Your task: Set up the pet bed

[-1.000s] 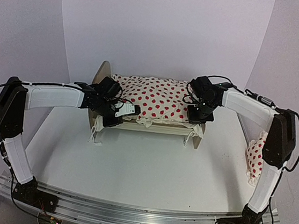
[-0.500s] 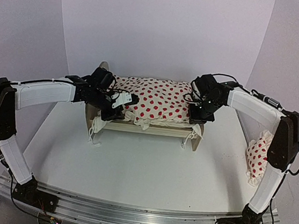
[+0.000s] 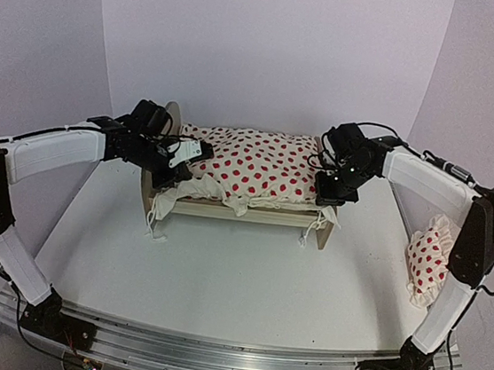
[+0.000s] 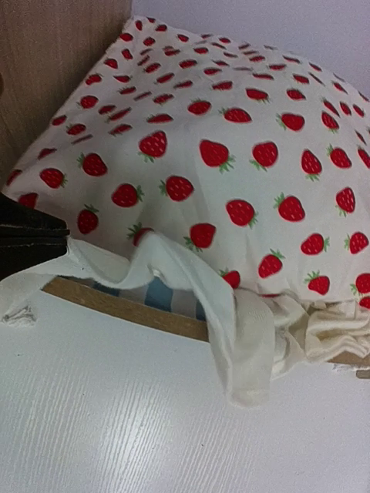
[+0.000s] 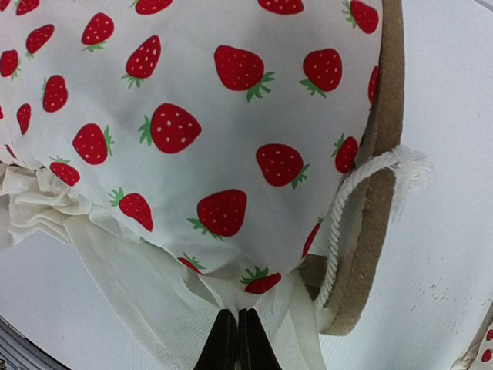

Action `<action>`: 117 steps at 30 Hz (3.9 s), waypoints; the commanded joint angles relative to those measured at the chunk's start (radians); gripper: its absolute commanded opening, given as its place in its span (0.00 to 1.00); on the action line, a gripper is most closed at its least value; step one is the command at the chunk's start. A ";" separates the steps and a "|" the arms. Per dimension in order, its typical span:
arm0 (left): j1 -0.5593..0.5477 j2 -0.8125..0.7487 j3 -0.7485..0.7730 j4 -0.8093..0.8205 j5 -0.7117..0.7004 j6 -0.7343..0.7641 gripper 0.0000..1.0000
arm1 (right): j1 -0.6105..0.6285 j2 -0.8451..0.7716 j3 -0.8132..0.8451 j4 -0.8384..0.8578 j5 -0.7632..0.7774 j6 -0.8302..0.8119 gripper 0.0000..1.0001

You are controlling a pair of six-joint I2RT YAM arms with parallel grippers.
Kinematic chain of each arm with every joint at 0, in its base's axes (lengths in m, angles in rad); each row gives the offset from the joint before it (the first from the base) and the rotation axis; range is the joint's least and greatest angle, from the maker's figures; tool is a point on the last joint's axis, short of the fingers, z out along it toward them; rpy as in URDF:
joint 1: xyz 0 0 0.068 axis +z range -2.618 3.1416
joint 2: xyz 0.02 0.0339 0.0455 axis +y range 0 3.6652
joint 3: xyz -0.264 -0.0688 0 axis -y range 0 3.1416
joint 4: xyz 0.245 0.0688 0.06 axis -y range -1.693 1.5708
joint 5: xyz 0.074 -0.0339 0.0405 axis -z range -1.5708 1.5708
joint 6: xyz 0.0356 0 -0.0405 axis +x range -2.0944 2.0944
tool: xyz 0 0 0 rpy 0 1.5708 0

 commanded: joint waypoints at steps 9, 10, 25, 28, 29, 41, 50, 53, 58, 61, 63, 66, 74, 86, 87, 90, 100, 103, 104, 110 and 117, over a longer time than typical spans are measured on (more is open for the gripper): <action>0.042 -0.200 -0.160 0.001 0.050 0.070 0.00 | -0.025 -0.150 -0.148 -0.002 -0.120 -0.016 0.00; 0.041 -0.196 -0.171 0.002 0.054 0.077 0.00 | -0.025 -0.136 -0.155 -0.001 -0.139 -0.011 0.00; 0.039 -0.170 -0.195 -0.099 0.061 0.214 0.00 | -0.135 -0.278 -0.015 -0.247 0.123 0.057 0.60; 0.040 -0.189 -0.226 -0.085 0.035 0.249 0.00 | -0.258 -0.304 0.001 -0.432 0.344 0.035 0.76; 0.040 -0.194 -0.235 -0.077 0.026 0.255 0.00 | -0.318 -0.303 -0.014 -0.469 0.382 0.019 0.78; 0.041 -0.245 -0.288 -0.047 0.005 0.265 0.00 | -0.736 -0.200 -0.221 -0.321 0.466 -0.251 0.98; 0.040 -0.310 -0.221 -0.148 0.228 0.217 0.50 | -0.764 0.008 -0.286 -0.257 0.511 -0.352 0.50; 0.039 -0.310 -0.174 -0.133 0.280 0.132 0.53 | -0.771 0.009 -0.313 -0.240 0.489 -0.362 0.16; 0.040 -0.293 -0.104 -0.098 0.322 -0.006 0.54 | -0.771 -0.102 -0.276 -0.242 0.294 -0.353 0.00; 0.040 -0.281 -0.043 -0.075 0.335 -0.080 0.55 | -0.769 -0.227 -0.243 -0.210 0.122 -0.333 0.00; 0.040 -0.272 -0.011 -0.061 0.343 -0.121 0.56 | -0.764 -0.307 -0.232 -0.185 0.060 -0.313 0.00; 0.039 -0.260 0.020 -0.049 0.368 -0.163 0.57 | -0.756 -0.378 -0.198 -0.180 -0.016 -0.290 0.00; 0.037 -0.190 0.137 0.058 0.481 -0.402 0.71 | -0.511 -0.522 -0.066 0.061 -0.246 0.027 0.00; -0.066 -0.012 0.377 0.244 0.382 -0.745 0.92 | 0.096 -0.258 0.062 0.590 -0.257 0.223 0.00; -0.066 0.001 0.395 0.245 0.382 -0.760 0.92 | 0.119 -0.226 0.091 0.612 -0.266 0.223 0.00; -0.068 0.018 0.415 0.249 0.380 -0.796 0.92 | 0.172 -0.134 0.170 0.641 -0.303 0.220 0.00; -0.068 0.022 0.429 0.204 0.161 -0.789 0.26 | 0.214 -0.044 0.235 0.674 -0.374 0.239 0.00; -0.067 0.029 0.441 0.177 0.113 -0.785 0.02 | 0.215 -0.044 0.227 0.677 -0.377 0.242 0.00; -0.066 0.031 0.447 0.170 0.100 -0.788 0.00 | 0.215 -0.043 0.223 0.677 -0.373 0.245 0.00; -0.013 0.100 0.548 0.064 -0.049 -0.925 0.00 | 0.212 -0.039 0.187 0.654 -0.200 0.270 0.30; 0.017 0.253 0.767 -0.147 -0.395 -0.995 0.00 | 0.208 -0.094 0.097 0.572 0.014 0.234 0.53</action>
